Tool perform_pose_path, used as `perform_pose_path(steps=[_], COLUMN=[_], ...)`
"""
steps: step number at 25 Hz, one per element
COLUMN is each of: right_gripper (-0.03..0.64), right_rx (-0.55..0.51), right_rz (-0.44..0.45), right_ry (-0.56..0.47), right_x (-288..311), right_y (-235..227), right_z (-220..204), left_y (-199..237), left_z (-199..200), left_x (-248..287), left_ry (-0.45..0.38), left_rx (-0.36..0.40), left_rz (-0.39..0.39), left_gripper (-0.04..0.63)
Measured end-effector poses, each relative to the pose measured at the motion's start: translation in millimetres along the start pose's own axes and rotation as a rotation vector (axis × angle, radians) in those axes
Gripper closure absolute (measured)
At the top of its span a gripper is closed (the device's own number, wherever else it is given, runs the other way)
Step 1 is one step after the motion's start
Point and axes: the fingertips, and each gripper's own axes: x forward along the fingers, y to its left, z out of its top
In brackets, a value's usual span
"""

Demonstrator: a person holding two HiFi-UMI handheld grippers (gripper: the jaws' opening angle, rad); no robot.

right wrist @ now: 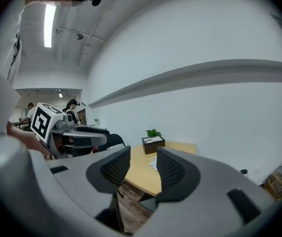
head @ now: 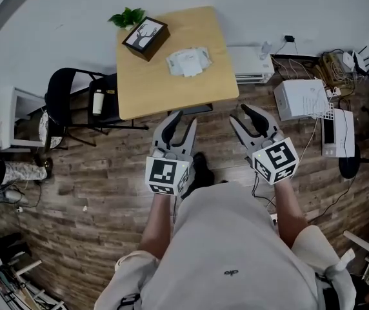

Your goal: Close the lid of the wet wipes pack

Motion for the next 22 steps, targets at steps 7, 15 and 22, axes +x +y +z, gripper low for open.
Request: perform_pose_path(steps=[7,15,22], right_gripper=[0.433,0.431,0.430], right_rx=[-0.004,0.018,0.036], right_rz=[-0.041,-0.071,-0.085], right_ry=[0.008,0.029,0.074], right_x=[41,82,96], right_y=[-11,-10,-14], right_z=[16,16,5], left_y=[43,78,89], left_z=[4,-7,-21], left_x=[24,47,59], left_ry=[0.000,0.028,0.052], left_rx=[0.020,0.017,-0.014], left_rz=[-0.039,-0.084,-0.110], left_gripper=[0.460,0.446,0.446])
